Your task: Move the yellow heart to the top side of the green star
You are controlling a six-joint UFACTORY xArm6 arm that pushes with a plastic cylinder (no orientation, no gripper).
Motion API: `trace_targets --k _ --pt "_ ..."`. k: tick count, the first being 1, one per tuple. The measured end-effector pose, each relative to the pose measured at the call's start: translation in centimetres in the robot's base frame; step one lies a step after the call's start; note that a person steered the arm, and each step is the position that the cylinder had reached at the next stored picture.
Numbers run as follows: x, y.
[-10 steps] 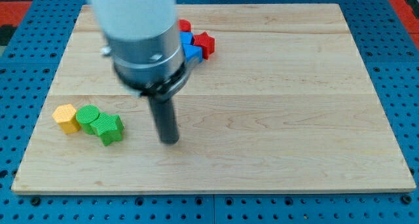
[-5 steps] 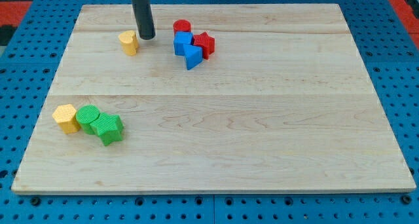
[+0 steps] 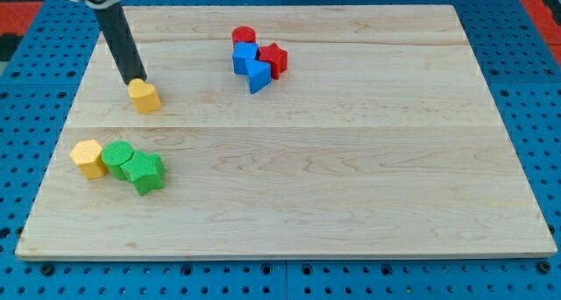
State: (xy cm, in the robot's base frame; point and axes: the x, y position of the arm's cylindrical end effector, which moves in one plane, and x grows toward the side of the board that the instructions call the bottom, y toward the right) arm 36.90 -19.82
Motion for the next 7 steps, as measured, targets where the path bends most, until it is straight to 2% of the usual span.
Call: trace_targets --k 2,3,4,5,6,7 --pt "2.6 1.4" --pt "6.2 1.7" --pt "6.4 1.9" --pt "5.4 5.2" --pt "8.2 4.5" --pt "8.6 3.2"
